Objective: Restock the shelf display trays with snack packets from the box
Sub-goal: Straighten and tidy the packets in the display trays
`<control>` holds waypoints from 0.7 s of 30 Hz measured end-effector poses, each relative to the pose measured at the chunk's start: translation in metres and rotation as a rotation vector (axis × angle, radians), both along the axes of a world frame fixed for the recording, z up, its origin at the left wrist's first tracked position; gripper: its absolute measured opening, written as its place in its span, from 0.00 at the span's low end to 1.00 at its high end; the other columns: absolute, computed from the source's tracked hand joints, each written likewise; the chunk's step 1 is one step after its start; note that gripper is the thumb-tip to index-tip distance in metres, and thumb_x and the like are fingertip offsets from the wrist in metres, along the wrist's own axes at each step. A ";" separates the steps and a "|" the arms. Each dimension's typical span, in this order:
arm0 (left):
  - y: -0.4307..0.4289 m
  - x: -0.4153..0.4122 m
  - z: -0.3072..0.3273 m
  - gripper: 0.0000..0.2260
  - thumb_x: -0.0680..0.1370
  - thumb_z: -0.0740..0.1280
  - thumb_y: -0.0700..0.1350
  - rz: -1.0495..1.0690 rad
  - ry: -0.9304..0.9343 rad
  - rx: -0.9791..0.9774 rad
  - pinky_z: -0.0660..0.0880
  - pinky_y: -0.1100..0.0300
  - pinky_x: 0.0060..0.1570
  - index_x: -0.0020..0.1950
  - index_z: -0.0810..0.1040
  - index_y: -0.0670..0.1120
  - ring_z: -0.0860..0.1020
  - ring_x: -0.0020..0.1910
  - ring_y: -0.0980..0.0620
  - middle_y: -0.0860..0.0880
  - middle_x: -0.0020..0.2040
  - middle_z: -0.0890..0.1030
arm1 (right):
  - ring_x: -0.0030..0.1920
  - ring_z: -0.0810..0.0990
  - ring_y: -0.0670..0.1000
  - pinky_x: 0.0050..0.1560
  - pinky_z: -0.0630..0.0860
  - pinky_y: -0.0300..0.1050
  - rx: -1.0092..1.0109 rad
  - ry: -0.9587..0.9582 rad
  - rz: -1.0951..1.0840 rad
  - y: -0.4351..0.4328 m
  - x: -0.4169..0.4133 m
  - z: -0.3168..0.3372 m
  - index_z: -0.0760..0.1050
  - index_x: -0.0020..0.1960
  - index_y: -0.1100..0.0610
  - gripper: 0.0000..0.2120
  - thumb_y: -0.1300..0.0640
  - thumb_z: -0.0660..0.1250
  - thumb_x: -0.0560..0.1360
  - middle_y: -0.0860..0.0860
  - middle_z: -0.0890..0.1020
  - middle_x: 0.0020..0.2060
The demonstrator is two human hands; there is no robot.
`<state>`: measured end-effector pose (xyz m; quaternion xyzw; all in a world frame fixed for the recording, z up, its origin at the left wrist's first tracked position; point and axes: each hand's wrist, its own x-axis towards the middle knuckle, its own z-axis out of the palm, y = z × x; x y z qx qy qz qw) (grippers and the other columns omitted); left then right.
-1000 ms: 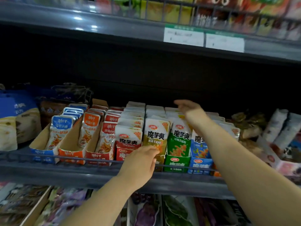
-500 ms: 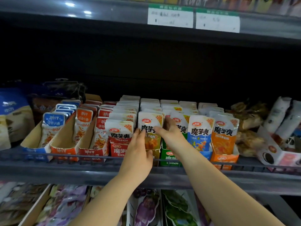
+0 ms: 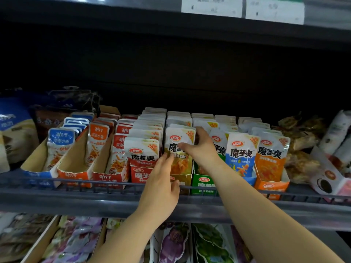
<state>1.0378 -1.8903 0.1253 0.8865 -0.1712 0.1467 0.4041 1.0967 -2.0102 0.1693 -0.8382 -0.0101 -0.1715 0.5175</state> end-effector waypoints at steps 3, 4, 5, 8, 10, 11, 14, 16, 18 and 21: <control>0.001 -0.003 -0.005 0.27 0.78 0.60 0.40 -0.002 -0.020 -0.010 0.45 0.75 0.63 0.74 0.54 0.51 0.51 0.73 0.60 0.56 0.74 0.52 | 0.50 0.75 0.50 0.47 0.73 0.41 0.019 0.027 0.081 -0.007 0.000 0.007 0.68 0.56 0.57 0.18 0.62 0.71 0.70 0.53 0.77 0.50; 0.002 -0.004 -0.007 0.26 0.78 0.60 0.40 0.000 -0.026 -0.007 0.45 0.75 0.62 0.74 0.54 0.52 0.52 0.72 0.60 0.56 0.74 0.52 | 0.49 0.76 0.51 0.45 0.74 0.40 0.026 0.021 0.094 -0.009 0.000 0.009 0.68 0.53 0.56 0.16 0.62 0.71 0.70 0.54 0.77 0.49; 0.002 -0.005 -0.008 0.26 0.78 0.60 0.41 0.004 -0.030 -0.005 0.45 0.74 0.63 0.74 0.54 0.52 0.52 0.72 0.60 0.57 0.74 0.52 | 0.49 0.76 0.51 0.43 0.74 0.39 0.022 0.005 0.097 -0.010 -0.001 0.009 0.67 0.51 0.56 0.16 0.62 0.71 0.70 0.55 0.77 0.48; 0.002 -0.005 -0.008 0.26 0.78 0.60 0.41 0.011 -0.028 -0.006 0.45 0.73 0.63 0.74 0.55 0.52 0.51 0.72 0.60 0.57 0.74 0.52 | 0.50 0.76 0.52 0.44 0.74 0.39 -0.033 -0.018 0.087 -0.010 0.000 0.009 0.70 0.55 0.57 0.16 0.61 0.70 0.70 0.57 0.77 0.53; 0.001 -0.005 -0.007 0.26 0.78 0.60 0.41 0.009 -0.025 -0.007 0.45 0.73 0.64 0.74 0.54 0.51 0.51 0.72 0.60 0.56 0.74 0.52 | 0.50 0.76 0.51 0.45 0.73 0.38 -0.072 -0.019 0.091 -0.009 -0.002 0.011 0.72 0.58 0.60 0.16 0.59 0.70 0.71 0.56 0.77 0.54; 0.001 -0.005 -0.007 0.27 0.78 0.60 0.41 0.009 -0.024 -0.004 0.46 0.73 0.64 0.74 0.54 0.51 0.51 0.72 0.60 0.56 0.74 0.52 | 0.51 0.75 0.50 0.44 0.71 0.36 -0.095 -0.032 0.086 -0.009 -0.003 0.012 0.73 0.58 0.61 0.16 0.57 0.69 0.72 0.55 0.77 0.54; 0.002 -0.005 -0.006 0.27 0.78 0.60 0.42 0.015 -0.041 0.031 0.47 0.70 0.66 0.74 0.52 0.51 0.51 0.73 0.59 0.56 0.75 0.50 | 0.51 0.71 0.48 0.42 0.65 0.34 -0.066 -0.041 0.047 -0.010 -0.003 0.016 0.74 0.59 0.62 0.17 0.52 0.59 0.78 0.53 0.74 0.51; 0.002 -0.006 -0.006 0.28 0.79 0.59 0.43 0.022 -0.046 0.084 0.49 0.66 0.69 0.75 0.49 0.53 0.50 0.74 0.58 0.57 0.75 0.47 | 0.54 0.73 0.49 0.54 0.67 0.36 0.039 0.065 0.065 -0.010 -0.002 0.020 0.71 0.63 0.61 0.19 0.50 0.55 0.80 0.52 0.76 0.54; 0.002 -0.006 -0.006 0.28 0.79 0.58 0.45 0.034 -0.058 0.194 0.48 0.63 0.70 0.75 0.47 0.55 0.48 0.74 0.56 0.57 0.75 0.43 | 0.58 0.75 0.55 0.57 0.73 0.45 0.113 0.177 0.089 -0.011 0.001 0.027 0.69 0.65 0.60 0.19 0.51 0.56 0.80 0.57 0.76 0.59; 0.001 -0.006 -0.007 0.27 0.80 0.55 0.47 0.052 -0.060 0.336 0.43 0.61 0.70 0.75 0.44 0.56 0.44 0.74 0.55 0.55 0.75 0.40 | 0.55 0.76 0.57 0.46 0.77 0.45 0.136 0.271 0.111 -0.013 0.003 0.038 0.68 0.65 0.62 0.17 0.57 0.58 0.79 0.59 0.77 0.56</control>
